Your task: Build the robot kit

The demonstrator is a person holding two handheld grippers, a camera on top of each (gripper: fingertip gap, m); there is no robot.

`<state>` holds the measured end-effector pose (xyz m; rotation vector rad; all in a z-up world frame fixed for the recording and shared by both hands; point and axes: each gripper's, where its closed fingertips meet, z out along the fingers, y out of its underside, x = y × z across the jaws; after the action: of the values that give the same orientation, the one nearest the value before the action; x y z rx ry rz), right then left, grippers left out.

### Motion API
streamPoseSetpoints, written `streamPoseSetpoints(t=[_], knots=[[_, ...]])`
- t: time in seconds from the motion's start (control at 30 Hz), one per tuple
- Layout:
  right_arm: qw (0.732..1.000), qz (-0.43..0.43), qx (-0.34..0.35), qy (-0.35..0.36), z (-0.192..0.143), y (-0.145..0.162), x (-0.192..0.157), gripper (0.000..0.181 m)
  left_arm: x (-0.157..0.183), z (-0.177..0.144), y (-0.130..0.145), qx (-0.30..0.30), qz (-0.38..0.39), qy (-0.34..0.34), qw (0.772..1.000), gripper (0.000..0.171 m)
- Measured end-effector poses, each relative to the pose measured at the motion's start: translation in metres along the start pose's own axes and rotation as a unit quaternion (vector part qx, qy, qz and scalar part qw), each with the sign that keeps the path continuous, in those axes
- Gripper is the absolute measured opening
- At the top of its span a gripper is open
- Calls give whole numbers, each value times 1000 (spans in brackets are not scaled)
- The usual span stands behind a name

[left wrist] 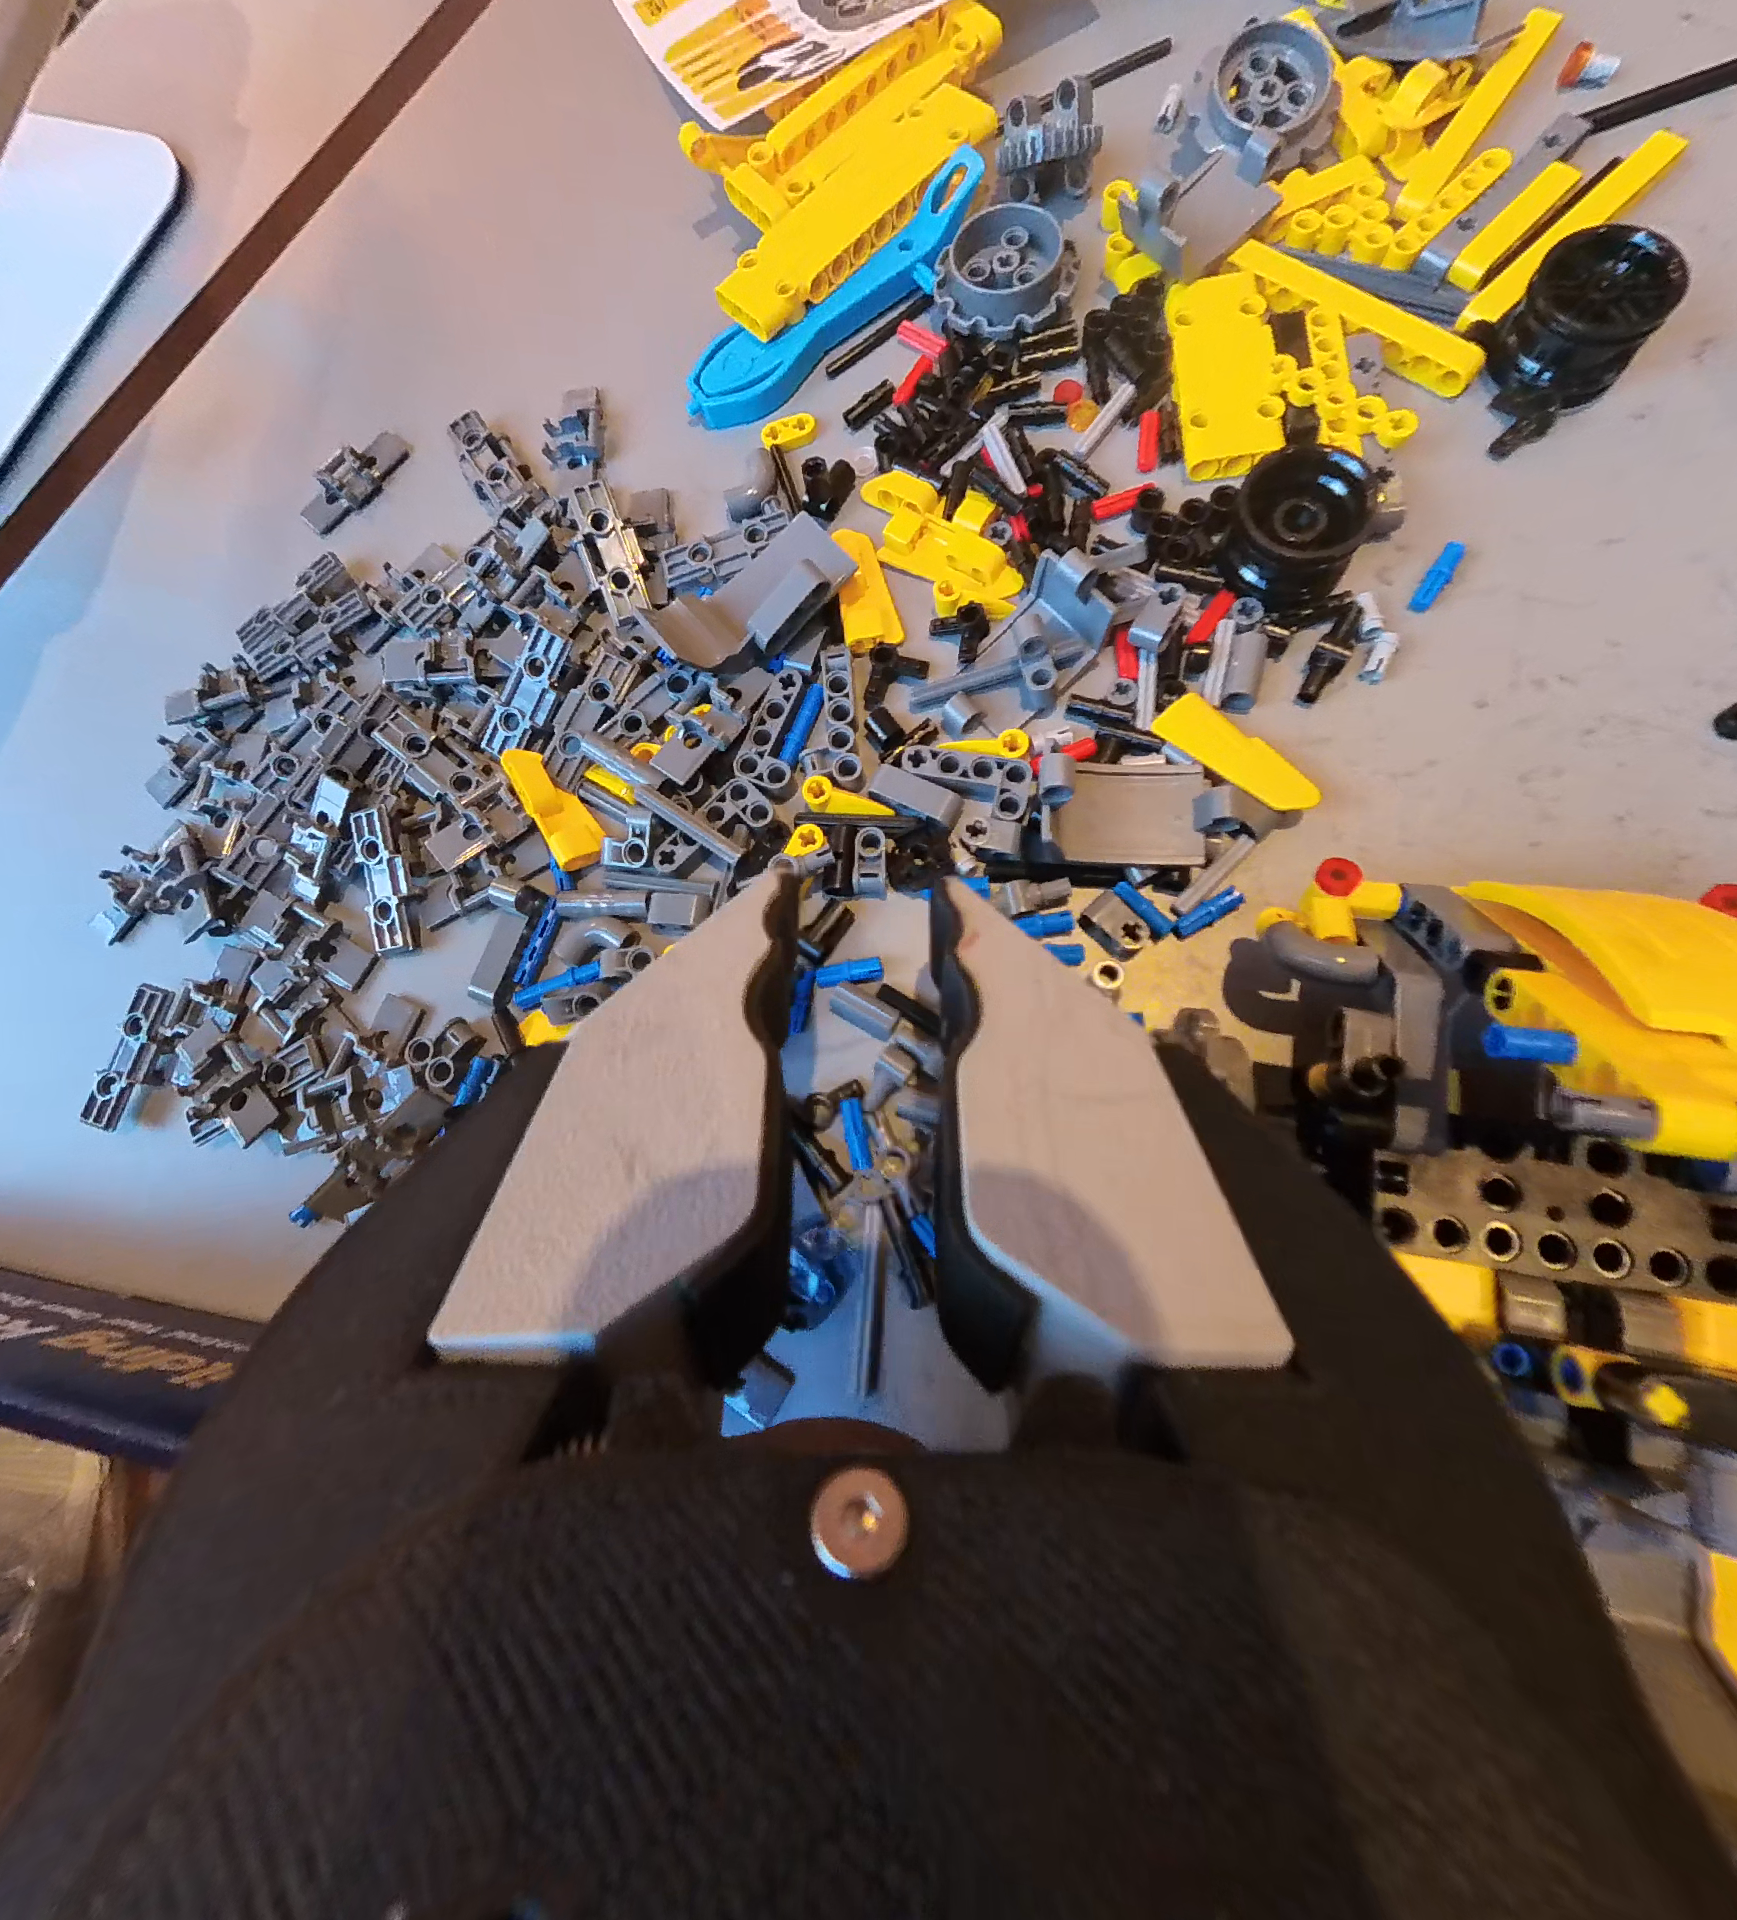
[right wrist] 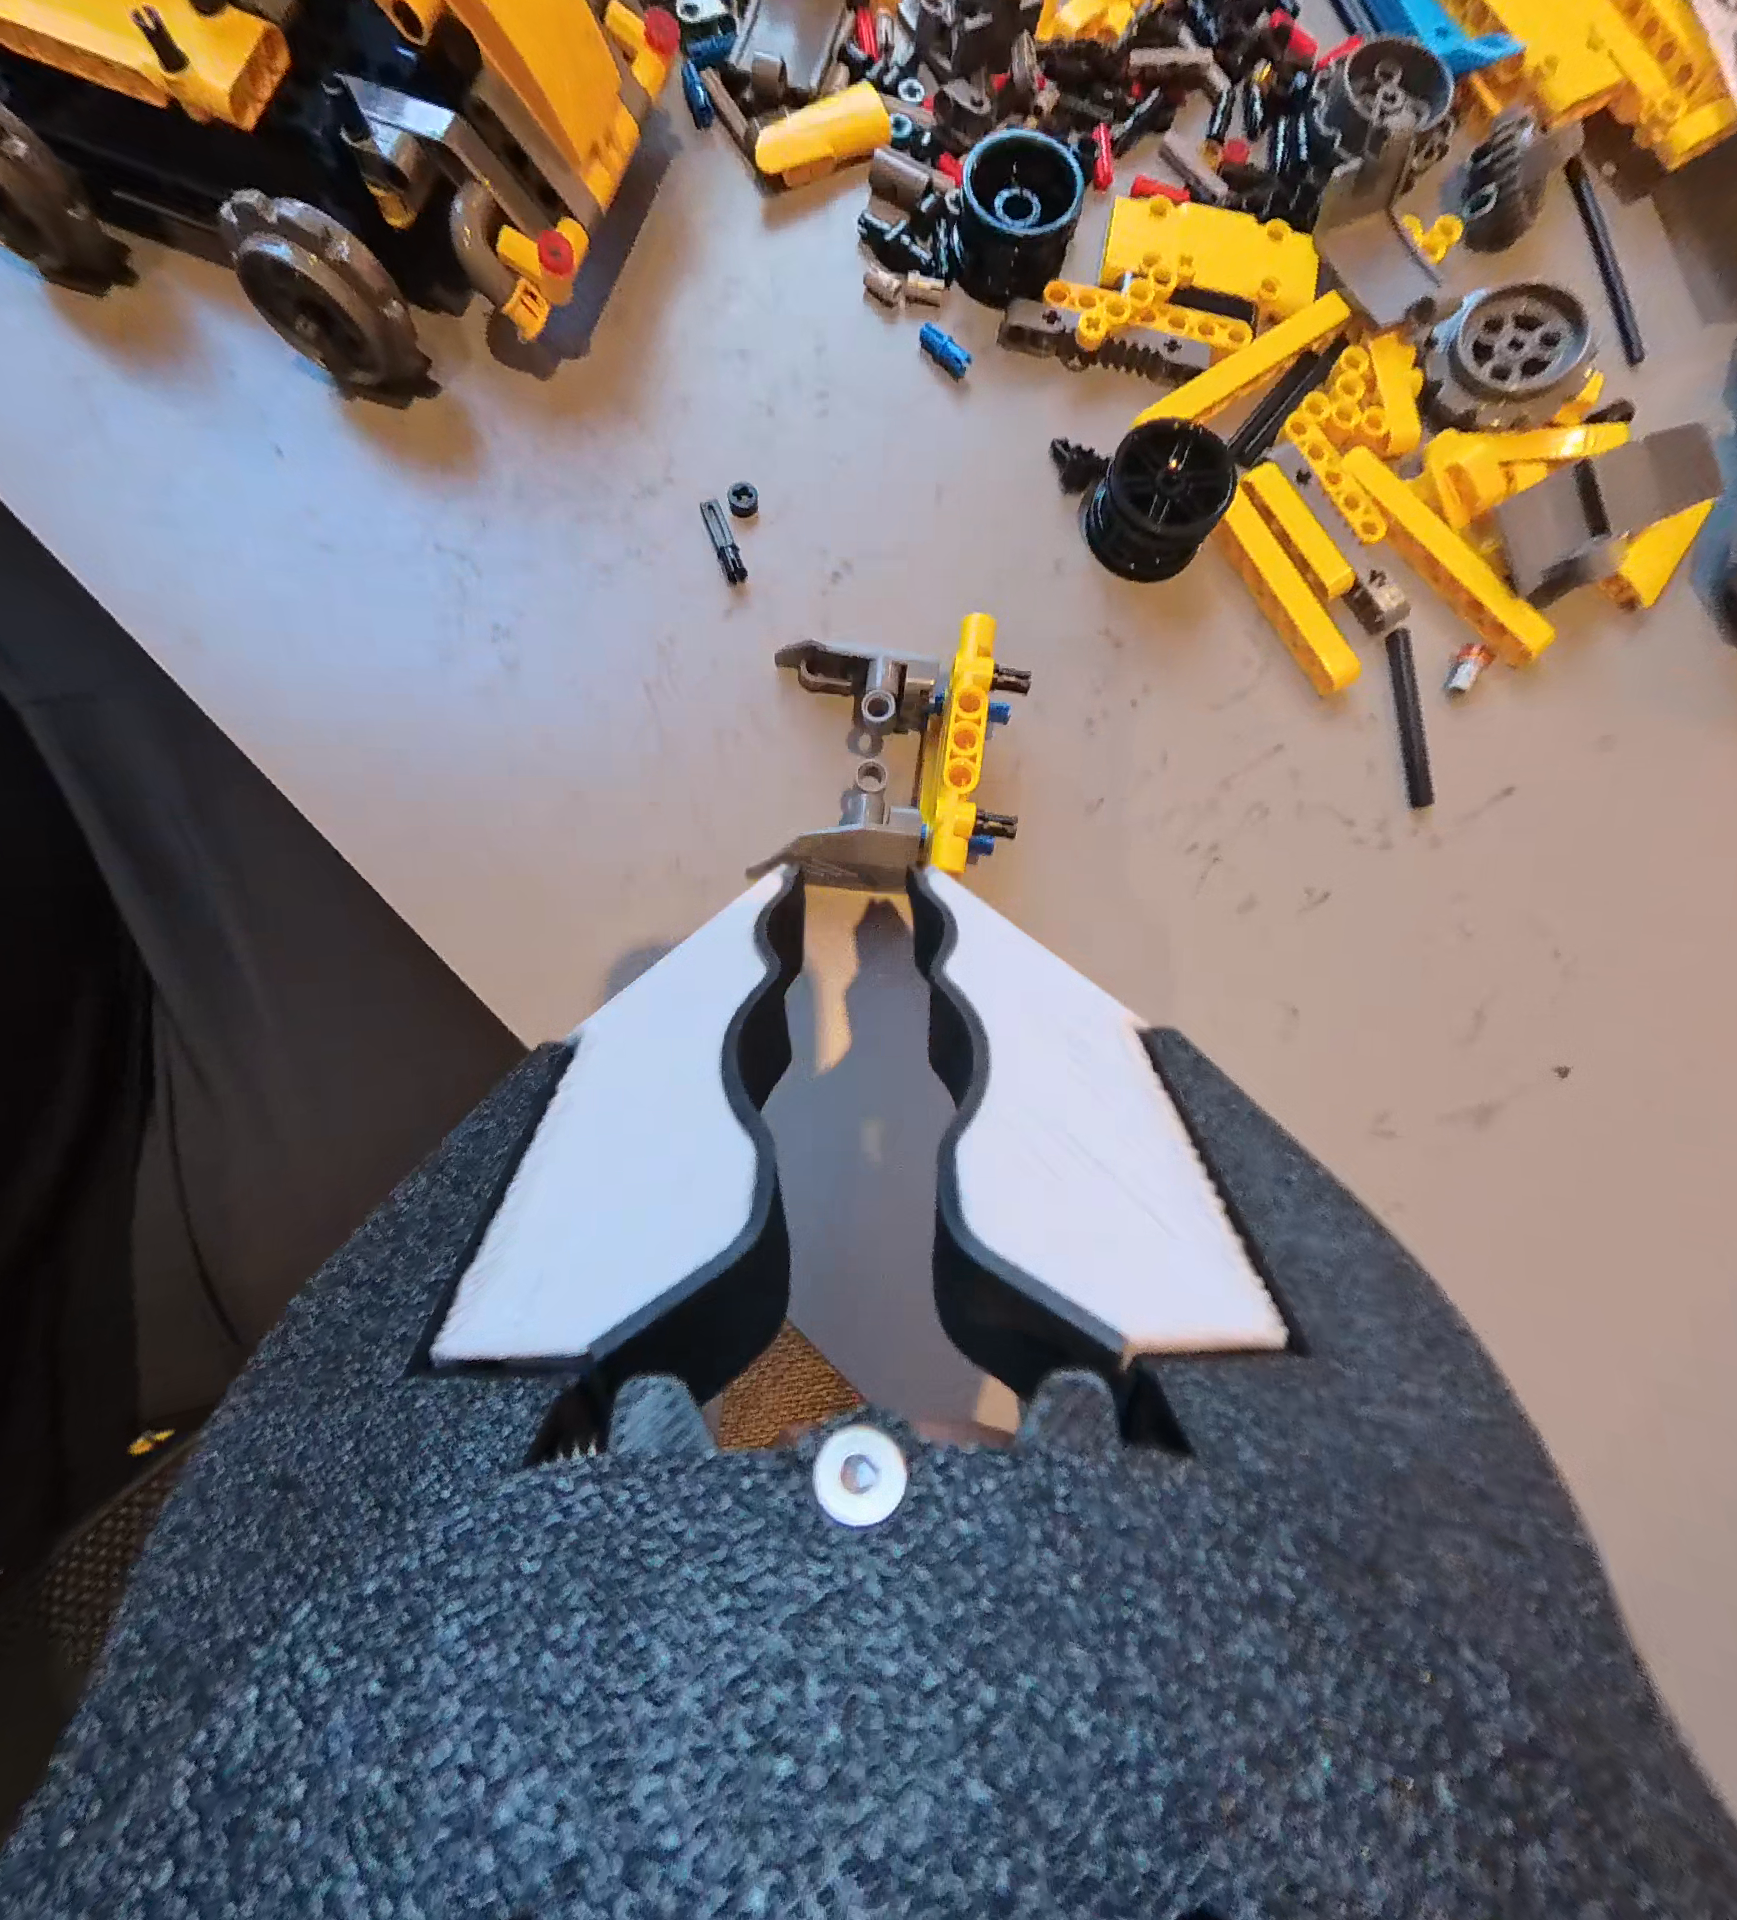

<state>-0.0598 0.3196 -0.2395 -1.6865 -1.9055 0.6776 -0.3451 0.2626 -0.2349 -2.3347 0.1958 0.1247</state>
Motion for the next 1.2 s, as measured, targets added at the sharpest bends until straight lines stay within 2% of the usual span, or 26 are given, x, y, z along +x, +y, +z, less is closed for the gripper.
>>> streamPoseSetpoints(t=[0.17,0.33,0.43,0.53,0.93,1.2], knots=[[999,52,-2,11,2,3,3,37,-4,2,3,-3,-7,-1,1000,24],[997,69,-5,38,16,5,11,44,-2,2,3,-4,-4,-2,1000,23],[997,69,-4,35,24,1,12,43,0,4,4,-7,-1,0,1000,23],[998,50,-6,35,26,-2,14,34,2,6,7,-13,3,1,1000,24],[1000,7,-25,-8,43,-21,22,34,4,0,1,-2,7,1,1000,23],[1000,1,-15,-3,46,-26,23,34,7,3,3,-8,17,-2,1000,24]])
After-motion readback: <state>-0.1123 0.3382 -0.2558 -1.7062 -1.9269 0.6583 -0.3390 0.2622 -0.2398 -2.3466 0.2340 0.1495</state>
